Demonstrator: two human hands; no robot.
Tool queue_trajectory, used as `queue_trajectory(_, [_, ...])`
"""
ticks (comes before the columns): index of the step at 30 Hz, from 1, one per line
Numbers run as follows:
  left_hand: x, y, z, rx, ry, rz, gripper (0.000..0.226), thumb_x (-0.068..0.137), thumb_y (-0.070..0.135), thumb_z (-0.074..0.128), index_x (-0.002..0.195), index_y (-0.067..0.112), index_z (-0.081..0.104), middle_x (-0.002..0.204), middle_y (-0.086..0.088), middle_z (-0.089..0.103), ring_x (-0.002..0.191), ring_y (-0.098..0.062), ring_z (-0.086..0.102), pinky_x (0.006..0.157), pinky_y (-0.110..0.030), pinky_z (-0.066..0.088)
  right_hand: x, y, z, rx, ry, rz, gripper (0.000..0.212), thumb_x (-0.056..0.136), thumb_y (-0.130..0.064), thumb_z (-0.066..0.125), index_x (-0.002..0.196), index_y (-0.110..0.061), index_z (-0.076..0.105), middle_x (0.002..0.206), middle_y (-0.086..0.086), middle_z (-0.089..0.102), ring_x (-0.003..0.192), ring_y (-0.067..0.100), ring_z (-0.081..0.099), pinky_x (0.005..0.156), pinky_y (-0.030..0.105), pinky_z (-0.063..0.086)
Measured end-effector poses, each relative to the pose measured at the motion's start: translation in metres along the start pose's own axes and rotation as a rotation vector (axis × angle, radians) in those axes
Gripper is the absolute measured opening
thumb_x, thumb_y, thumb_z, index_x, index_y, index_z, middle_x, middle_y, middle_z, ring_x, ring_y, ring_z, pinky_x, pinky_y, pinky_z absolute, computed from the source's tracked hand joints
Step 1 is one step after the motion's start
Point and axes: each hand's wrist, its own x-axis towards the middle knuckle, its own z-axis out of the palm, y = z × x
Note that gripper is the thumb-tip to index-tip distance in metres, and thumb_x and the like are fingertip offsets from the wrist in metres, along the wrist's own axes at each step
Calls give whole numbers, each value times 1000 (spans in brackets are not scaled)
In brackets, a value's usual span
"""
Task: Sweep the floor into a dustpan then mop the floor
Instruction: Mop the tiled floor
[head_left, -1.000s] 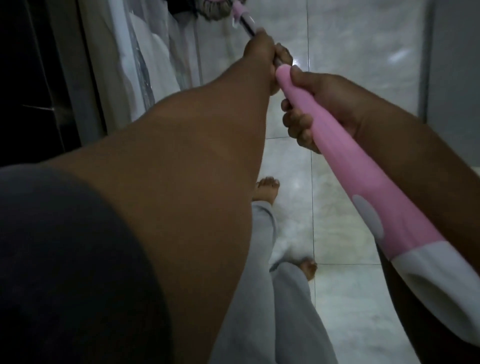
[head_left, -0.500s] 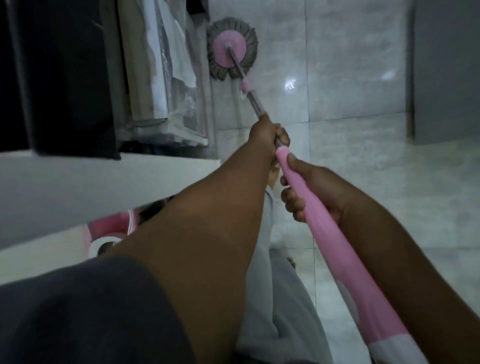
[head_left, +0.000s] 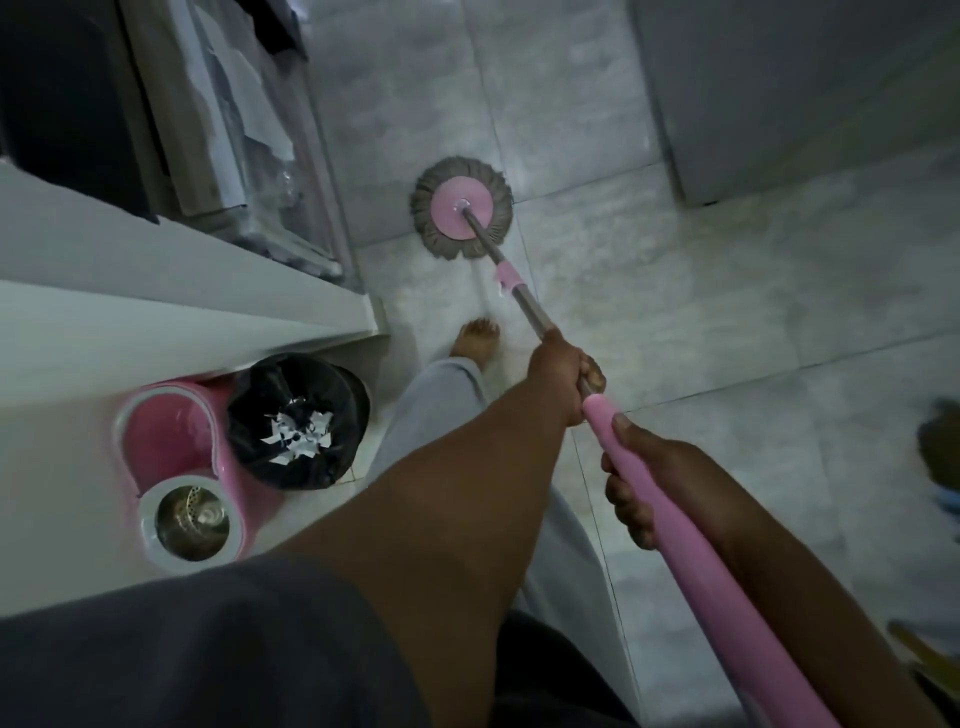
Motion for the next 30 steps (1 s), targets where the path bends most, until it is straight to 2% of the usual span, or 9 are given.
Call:
queue_trajectory(7, [23, 15, 24, 106, -76, -26, 58, 101, 56, 36, 62, 14, 36, 35, 2, 31, 23, -11, 30, 33, -10, 30, 17, -18, -6, 75, -3, 14, 59, 76, -58, 58, 100, -4, 55, 57, 8, 50, 38, 18, 44, 40, 24, 41])
queue_trajectory(16, [80, 196, 69, 115, -63, 131, 57, 105, 51, 28, 64, 12, 36, 32, 0, 32, 22, -12, 31, 34, -8, 28, 100, -177, 30, 134, -47, -94, 50, 88, -58, 56, 101, -9, 55, 61, 2, 51, 40, 12, 44, 38, 22, 40])
queue_trajectory(20, [106, 276, 85, 183, -94, 335, 55, 106, 43, 28, 61, 13, 34, 35, 1, 35, 30, -10, 34, 36, -12, 27, 138, -264, 47, 130, -58, -185, 46, 91, -56, 55, 90, -10, 54, 59, -1, 48, 39, 8, 43, 36, 18, 38])
queue_trajectory(22, [134, 276, 70, 435, -31, 356, 48, 109, 27, 27, 63, 16, 38, 54, 2, 40, 49, -2, 38, 46, -12, 33, 157, -302, 53, 111, -66, -203, 45, 93, -56, 52, 81, -12, 53, 58, -2, 45, 38, 7, 41, 37, 16, 37])
queue_trajectory(23, [157, 261, 56, 502, 18, 245, 46, 109, 19, 22, 70, 15, 45, 67, -2, 44, 62, 0, 43, 58, -5, 35, 164, -319, 56, 103, -70, -213, 44, 94, -55, 51, 80, -13, 53, 59, -2, 43, 38, 6, 41, 36, 15, 37])
queue_trajectory(25, [207, 209, 4, 505, 172, 112, 42, 109, 12, 14, 115, 2, 55, 119, -14, 53, 112, -14, 52, 98, -12, 35, 175, -340, 57, 112, -88, -236, 41, 97, -52, 49, 82, -14, 56, 60, -4, 41, 38, 5, 41, 36, 14, 37])
queue_trajectory(26, [219, 183, -18, 849, 266, 192, 40, 109, 11, 15, 136, 4, 44, 141, -11, 43, 130, -17, 42, 111, -25, 30, 182, -343, 55, 133, -99, -246, 41, 97, -51, 48, 81, -15, 57, 61, -4, 41, 38, 4, 41, 37, 14, 38])
queue_trajectory(28, [229, 156, -48, 1181, 410, 346, 41, 108, 10, 18, 146, 10, 34, 151, -6, 35, 138, -18, 35, 114, -36, 27, 187, -338, 50, 162, -162, -245, 48, 97, -51, 47, 71, -14, 60, 61, -4, 40, 39, 4, 40, 38, 13, 37])
queue_trajectory(30, [212, 146, -48, 1207, 380, 426, 41, 108, 9, 18, 146, 11, 34, 150, -6, 36, 138, -19, 36, 113, -37, 29, 191, -326, 43, 192, -168, -241, 49, 97, -52, 48, 68, -14, 59, 61, -3, 39, 40, 5, 38, 38, 14, 35])
